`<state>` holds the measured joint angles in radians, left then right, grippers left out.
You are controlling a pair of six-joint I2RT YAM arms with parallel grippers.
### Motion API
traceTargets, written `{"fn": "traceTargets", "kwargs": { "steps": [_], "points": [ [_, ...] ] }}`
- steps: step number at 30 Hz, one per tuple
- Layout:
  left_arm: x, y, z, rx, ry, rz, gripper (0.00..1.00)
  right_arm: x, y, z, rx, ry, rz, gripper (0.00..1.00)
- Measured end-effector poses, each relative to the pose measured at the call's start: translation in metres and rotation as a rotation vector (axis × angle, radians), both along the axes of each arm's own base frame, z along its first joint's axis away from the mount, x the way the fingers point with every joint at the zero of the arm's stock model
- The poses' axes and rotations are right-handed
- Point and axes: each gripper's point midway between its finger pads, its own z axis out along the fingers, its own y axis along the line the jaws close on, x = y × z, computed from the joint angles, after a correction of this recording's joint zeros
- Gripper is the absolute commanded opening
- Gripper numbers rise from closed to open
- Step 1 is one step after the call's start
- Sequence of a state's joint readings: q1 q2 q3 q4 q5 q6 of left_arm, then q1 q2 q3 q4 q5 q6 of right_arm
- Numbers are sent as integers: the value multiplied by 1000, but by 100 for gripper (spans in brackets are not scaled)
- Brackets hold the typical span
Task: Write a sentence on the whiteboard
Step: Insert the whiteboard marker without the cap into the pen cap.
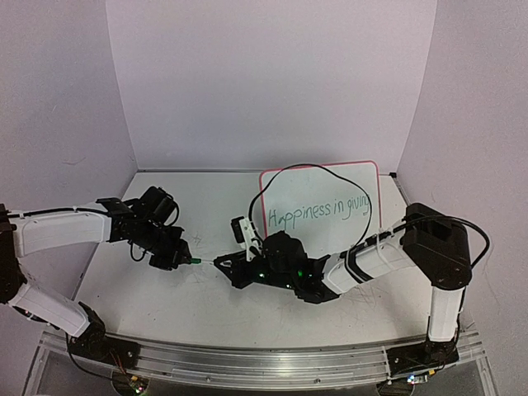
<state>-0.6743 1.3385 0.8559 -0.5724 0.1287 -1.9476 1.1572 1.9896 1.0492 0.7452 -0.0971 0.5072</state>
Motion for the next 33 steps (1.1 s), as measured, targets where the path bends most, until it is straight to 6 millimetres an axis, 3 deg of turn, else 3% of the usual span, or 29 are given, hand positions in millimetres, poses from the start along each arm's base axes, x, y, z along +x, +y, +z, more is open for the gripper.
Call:
{"fn": "traceTargets", "kwargs": {
  "steps": [9, 33],
  "points": [
    [1, -1, 1, -6, -4, 0, 0, 1, 3, -5, -4, 1, 0, 0],
    [-3, 0, 3, 63, -66, -47, 0, 11, 37, -9, 12, -63, 75, 0]
  ]
}}
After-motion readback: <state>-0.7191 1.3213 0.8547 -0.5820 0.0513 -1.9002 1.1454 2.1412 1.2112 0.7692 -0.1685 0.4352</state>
